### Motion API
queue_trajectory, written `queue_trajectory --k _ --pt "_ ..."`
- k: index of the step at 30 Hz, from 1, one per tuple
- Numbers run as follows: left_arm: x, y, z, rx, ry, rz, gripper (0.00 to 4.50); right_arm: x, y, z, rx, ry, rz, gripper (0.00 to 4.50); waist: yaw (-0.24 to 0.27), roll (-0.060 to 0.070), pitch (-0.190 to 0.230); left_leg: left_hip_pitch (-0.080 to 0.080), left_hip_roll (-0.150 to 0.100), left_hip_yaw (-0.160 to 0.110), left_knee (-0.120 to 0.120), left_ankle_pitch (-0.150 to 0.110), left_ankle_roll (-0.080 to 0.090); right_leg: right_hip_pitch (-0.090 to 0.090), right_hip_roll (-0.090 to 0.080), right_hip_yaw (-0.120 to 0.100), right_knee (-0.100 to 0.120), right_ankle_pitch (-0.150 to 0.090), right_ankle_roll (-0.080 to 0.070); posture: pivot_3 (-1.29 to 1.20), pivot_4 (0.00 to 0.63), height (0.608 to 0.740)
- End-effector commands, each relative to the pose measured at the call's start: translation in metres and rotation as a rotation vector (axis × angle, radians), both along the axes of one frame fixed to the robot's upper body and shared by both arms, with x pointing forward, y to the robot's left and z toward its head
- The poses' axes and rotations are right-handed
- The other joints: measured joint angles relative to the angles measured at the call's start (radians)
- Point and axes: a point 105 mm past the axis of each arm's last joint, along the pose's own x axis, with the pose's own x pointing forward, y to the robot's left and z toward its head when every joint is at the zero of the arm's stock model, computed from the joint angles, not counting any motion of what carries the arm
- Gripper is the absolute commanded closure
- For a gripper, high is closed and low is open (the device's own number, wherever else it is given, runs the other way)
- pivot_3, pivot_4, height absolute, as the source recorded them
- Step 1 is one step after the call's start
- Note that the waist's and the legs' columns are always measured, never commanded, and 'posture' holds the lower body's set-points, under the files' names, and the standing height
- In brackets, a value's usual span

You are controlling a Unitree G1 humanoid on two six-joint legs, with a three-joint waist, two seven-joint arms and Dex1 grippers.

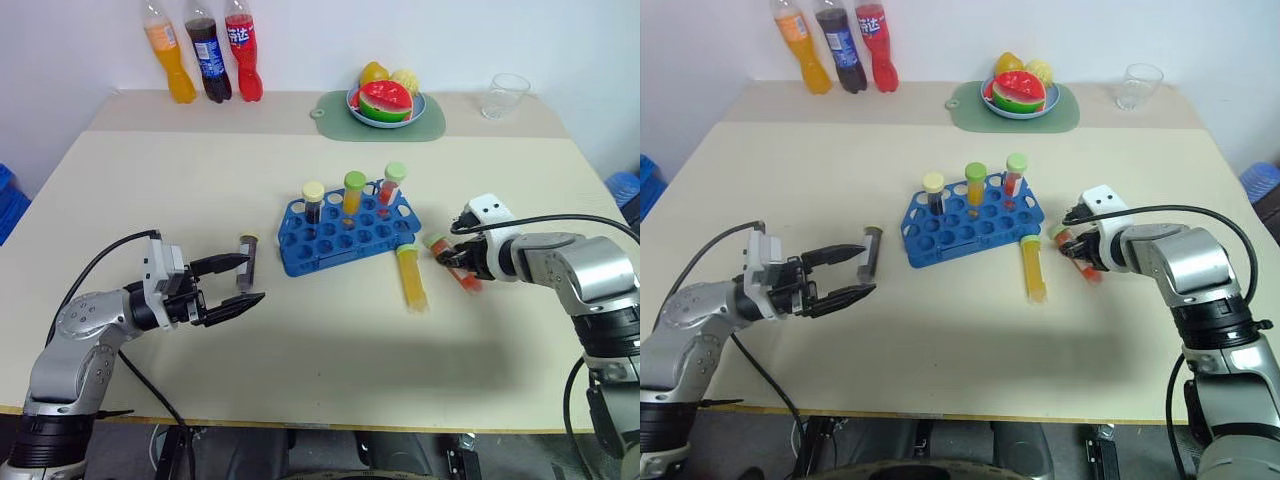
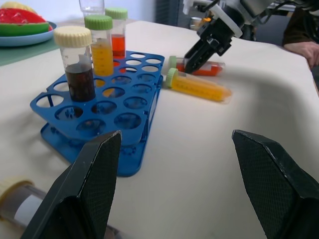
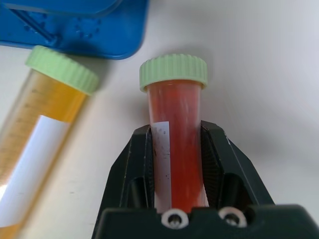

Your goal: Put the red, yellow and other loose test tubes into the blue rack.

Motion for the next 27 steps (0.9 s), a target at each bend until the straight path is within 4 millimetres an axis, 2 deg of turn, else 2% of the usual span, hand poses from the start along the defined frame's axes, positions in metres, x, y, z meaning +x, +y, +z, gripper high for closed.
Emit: queue_trajectory --k 1,4,9,12,16,23,27 --pt "-0.002 0.001 0.010 -0.015 -0.050 0.005 0.84 0.006 0.016 0.053 0.136 -0.282 0.099 3.72 -0.001 0.000 0.000 0.000 0.000 0.000 0.000 0.000 0.000 0.000 0.000 0.000 0.000 0.000 0.000 0.00 0.150 0.740" --pt "-0.001 0.001 0.010 -0.016 -0.051 0.010 0.84 0.003 0.034 0.079 0.297 -0.444 0.176 3.72 -0.008 0.000 0.000 0.001 0.000 0.000 -0.001 0.000 0.000 0.000 0.002 0.000 0.001 0.000 0.000 0.00 0.150 0.740" --pt "0.003 -0.003 0.012 -0.020 -0.063 0.005 0.84 0.010 0.049 0.090 0.362 -0.662 0.136 3.72 -0.003 0.000 0.000 0.001 0.001 0.000 -0.001 0.000 0.000 0.000 0.002 0.000 0.001 0.000 0.000 0.00 0.150 0.740" --pt "0.004 -0.005 0.012 -0.022 -0.067 0.004 0.84 0.016 0.060 0.089 0.425 -0.790 0.099 3.72 -0.003 0.000 0.000 0.001 0.000 0.000 -0.001 0.000 0.000 0.000 0.001 0.000 0.001 0.000 0.000 0.00 0.150 0.740" --pt "0.007 -0.004 0.015 -0.037 -0.076 0.019 0.84 0.016 0.076 0.074 0.494 -0.867 0.073 3.72 -0.003 0.000 0.000 0.001 0.000 -0.001 -0.001 0.000 0.000 0.000 0.001 0.000 0.001 0.000 0.000 0.00 0.150 0.740" --pt "0.007 -0.001 0.016 -0.037 -0.080 0.035 0.84 0.016 0.099 0.035 0.473 -0.897 0.090 3.72 -0.008 0.000 0.000 0.002 0.000 0.000 -0.001 0.000 0.000 0.000 0.001 0.000 0.002 0.000 0.000 0.00 0.150 0.740" --pt "0.008 0.000 0.018 -0.040 -0.084 0.044 0.84 0.023 0.099 0.020 0.467 -0.900 0.054 3.72 -0.013 0.000 0.000 0.004 0.000 -0.001 -0.001 0.000 0.000 0.001 0.001 0.000 0.002 0.000 0.000 0.00 0.150 0.740"
